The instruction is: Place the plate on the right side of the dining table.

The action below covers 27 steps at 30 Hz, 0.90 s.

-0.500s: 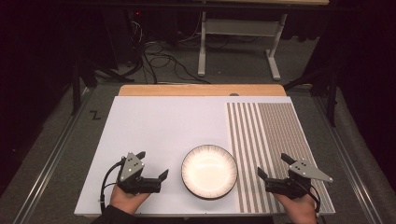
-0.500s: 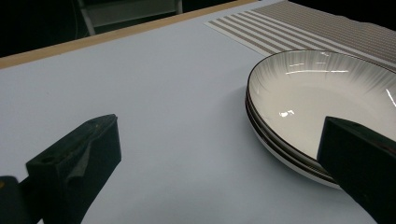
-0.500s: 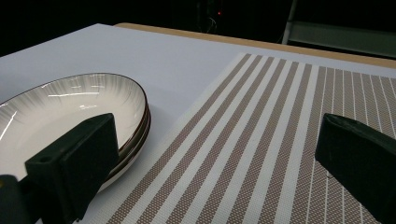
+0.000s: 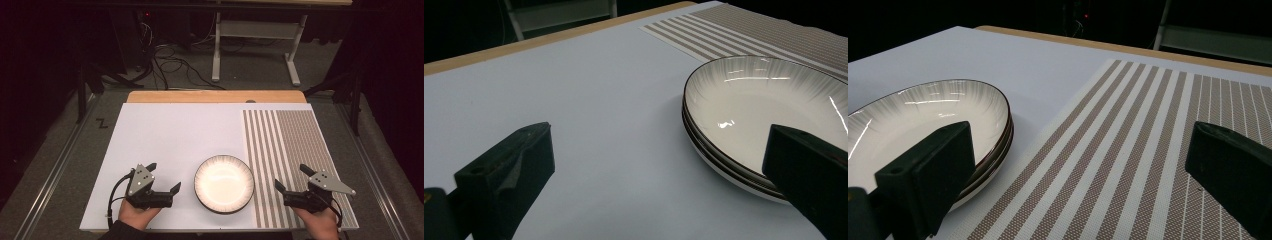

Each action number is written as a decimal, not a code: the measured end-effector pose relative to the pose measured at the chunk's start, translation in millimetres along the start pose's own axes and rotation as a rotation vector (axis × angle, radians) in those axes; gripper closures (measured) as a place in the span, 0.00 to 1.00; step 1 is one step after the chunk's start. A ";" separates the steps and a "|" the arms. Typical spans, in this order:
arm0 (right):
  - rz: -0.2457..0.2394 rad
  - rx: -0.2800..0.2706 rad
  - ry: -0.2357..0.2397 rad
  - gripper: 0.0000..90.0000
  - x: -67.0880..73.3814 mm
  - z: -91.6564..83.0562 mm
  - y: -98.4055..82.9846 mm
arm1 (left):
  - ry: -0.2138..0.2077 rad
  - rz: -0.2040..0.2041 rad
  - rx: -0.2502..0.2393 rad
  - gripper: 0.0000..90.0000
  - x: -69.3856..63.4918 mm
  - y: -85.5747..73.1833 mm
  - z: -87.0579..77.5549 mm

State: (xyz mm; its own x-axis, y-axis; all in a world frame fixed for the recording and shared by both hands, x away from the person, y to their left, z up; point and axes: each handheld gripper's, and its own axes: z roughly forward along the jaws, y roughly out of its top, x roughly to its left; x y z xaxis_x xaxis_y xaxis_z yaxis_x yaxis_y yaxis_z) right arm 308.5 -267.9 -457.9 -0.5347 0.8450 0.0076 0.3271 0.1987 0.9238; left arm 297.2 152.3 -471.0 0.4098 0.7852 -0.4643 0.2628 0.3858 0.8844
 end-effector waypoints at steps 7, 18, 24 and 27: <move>-0.010 0.003 -0.002 0.00 0.9 0.0 0.1 | -0.015 -0.036 0.013 0.01 1.5 1.5 -0.3; -0.015 0.008 -0.002 0.01 2.0 0.2 0.1 | -0.018 -0.041 0.017 0.04 2.7 1.9 -0.4; -0.025 -0.001 0.013 0.05 5.3 0.8 2.0 | -0.013 -0.033 0.012 0.06 2.5 1.5 0.1; -0.025 0.006 0.019 0.09 8.5 1.9 2.6 | -0.019 -0.032 0.006 0.06 1.9 1.8 -0.7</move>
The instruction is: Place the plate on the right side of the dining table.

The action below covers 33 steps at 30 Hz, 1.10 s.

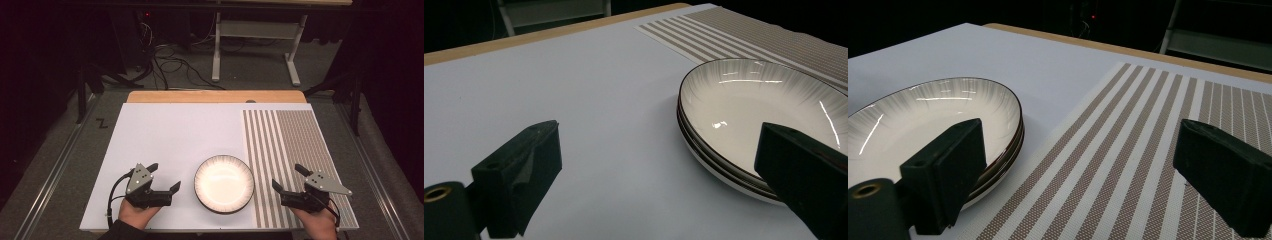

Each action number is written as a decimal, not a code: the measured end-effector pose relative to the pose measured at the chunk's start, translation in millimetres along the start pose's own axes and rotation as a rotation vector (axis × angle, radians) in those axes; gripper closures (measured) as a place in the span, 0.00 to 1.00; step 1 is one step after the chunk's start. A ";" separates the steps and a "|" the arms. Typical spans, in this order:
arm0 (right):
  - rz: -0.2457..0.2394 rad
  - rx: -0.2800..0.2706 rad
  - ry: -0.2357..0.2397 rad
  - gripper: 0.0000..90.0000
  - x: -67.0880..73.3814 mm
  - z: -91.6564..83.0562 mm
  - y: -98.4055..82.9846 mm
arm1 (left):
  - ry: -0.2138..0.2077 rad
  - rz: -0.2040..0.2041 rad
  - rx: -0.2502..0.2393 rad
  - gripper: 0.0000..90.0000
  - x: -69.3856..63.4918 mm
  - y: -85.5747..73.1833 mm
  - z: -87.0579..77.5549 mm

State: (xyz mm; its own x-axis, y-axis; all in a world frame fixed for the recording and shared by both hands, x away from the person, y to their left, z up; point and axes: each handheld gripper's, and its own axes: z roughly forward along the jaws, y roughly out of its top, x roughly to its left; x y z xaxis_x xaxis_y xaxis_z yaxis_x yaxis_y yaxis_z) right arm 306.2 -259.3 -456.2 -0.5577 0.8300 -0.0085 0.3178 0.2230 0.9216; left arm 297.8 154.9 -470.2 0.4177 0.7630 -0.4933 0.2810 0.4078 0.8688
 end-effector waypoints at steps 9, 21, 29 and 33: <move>-0.014 0.011 0.020 0.26 7.3 1.7 4.5 | -0.012 0.004 0.014 0.09 -1.1 -1.3 0.8; -0.027 0.015 0.004 0.47 24.0 10.2 12.7 | -0.016 0.025 0.009 0.10 -3.4 -2.2 0.1; -0.001 0.018 0.016 0.65 29.8 21.1 17.5 | -0.016 0.023 0.018 0.12 -1.5 -3.8 0.6; -0.001 0.036 0.033 0.72 32.1 25.6 18.1 | -0.015 0.015 0.019 0.12 -0.9 -4.3 1.2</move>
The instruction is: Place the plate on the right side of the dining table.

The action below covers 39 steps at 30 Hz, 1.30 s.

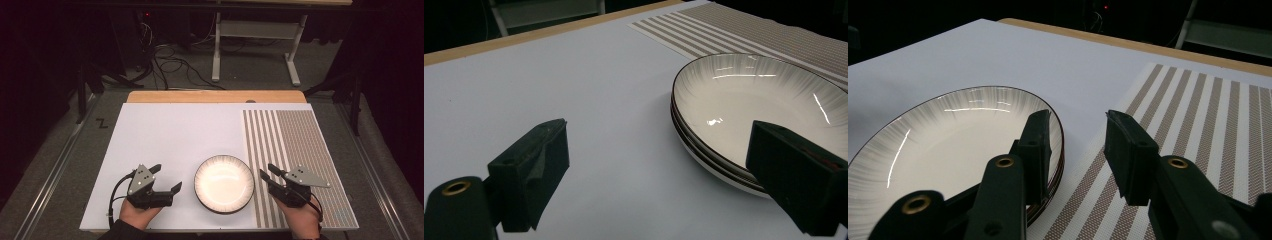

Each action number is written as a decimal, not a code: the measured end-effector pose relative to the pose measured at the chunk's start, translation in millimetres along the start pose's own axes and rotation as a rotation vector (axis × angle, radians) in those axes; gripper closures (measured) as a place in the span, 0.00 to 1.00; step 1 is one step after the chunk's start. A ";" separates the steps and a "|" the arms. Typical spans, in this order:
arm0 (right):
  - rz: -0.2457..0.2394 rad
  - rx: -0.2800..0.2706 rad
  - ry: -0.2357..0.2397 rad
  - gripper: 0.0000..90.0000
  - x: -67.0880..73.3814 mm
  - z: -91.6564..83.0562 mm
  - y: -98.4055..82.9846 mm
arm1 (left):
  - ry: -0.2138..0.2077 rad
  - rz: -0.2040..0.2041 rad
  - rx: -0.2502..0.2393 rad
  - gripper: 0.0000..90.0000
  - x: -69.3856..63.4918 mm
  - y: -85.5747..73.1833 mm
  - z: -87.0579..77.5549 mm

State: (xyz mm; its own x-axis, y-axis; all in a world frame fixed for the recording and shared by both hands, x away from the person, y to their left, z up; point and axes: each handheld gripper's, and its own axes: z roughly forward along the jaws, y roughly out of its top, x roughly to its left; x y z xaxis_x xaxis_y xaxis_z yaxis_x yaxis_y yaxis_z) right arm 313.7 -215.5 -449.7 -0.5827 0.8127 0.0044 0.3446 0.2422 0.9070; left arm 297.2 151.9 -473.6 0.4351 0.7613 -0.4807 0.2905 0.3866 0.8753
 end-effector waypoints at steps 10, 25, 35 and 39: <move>0.017 0.030 0.023 0.85 6.1 15.3 3.7 | 0.000 -0.008 -0.001 0.12 1.2 0.5 -0.3; 0.043 0.080 0.004 1.00 6.1 29.4 -5.5 | -0.010 -0.032 -0.002 0.12 2.5 -0.2 0.4; 0.059 0.119 0.025 1.00 1.6 27.1 -22.3 | -0.013 -0.017 0.001 0.12 0.6 -1.6 0.2; 0.073 0.137 0.026 1.00 1.5 30.6 -24.4 | -0.012 -0.022 0.002 0.13 1.2 -1.5 0.3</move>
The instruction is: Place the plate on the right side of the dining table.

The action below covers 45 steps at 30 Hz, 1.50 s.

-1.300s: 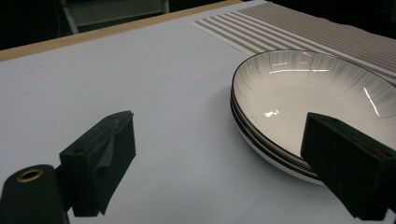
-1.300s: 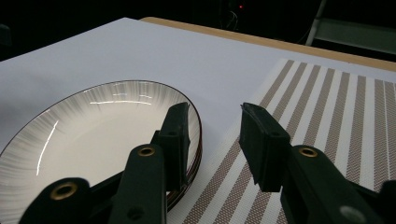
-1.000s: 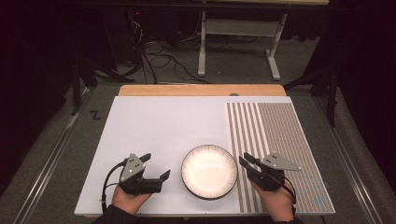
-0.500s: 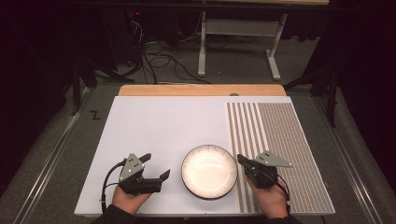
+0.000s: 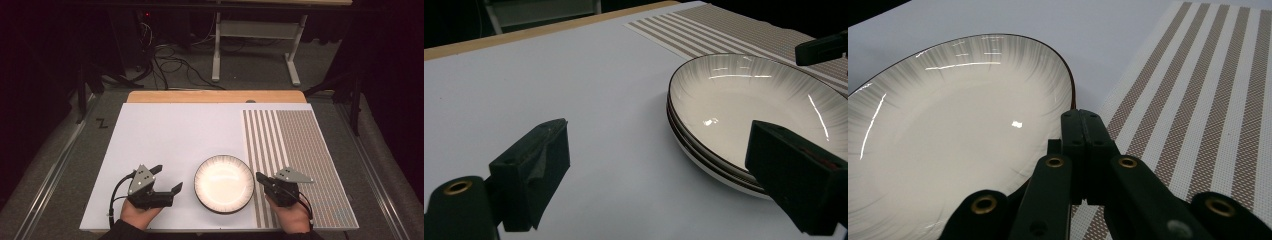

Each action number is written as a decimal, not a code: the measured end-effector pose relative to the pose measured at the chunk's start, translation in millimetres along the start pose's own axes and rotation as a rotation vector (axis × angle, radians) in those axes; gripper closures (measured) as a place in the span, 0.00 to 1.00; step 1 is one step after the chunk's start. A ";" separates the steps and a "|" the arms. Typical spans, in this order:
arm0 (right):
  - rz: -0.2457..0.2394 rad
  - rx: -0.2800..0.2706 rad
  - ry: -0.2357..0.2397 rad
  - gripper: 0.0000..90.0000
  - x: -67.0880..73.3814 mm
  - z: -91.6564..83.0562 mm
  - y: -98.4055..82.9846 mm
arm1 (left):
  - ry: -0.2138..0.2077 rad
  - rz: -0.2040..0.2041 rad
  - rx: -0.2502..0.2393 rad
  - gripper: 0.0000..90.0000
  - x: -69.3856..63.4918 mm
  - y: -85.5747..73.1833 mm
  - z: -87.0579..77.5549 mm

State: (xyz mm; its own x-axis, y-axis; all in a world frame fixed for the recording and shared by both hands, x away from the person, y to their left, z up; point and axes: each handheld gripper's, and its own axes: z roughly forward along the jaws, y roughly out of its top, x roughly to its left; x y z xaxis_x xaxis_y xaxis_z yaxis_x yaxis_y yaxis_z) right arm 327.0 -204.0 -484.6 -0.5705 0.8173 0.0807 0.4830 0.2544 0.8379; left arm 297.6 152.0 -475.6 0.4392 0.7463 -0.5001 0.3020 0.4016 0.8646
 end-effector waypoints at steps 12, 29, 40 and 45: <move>-0.017 0.028 0.012 1.00 3.7 2.8 0.7 | 0.003 -0.004 0.008 0.13 1.3 -0.7 0.5; -0.016 0.032 0.022 1.00 4.1 3.2 -1.2 | 0.005 -0.003 0.010 0.14 1.0 -1.1 1.2; -0.015 0.032 0.026 1.00 4.2 3.3 -1.7 | 0.002 -0.016 0.010 0.14 1.2 -1.1 1.6; -0.014 0.029 0.021 1.00 4.8 3.6 -2.2 | 0.001 -0.019 0.013 0.14 1.4 -1.4 1.9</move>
State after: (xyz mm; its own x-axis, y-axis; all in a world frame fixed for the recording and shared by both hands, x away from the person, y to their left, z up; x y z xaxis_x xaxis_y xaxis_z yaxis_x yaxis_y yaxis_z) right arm 325.5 -198.7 -488.1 -0.5912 0.8024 0.0811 0.4941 0.2808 0.8228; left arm 299.4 151.4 -477.5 0.4322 0.7396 -0.5160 0.3208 0.4086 0.8545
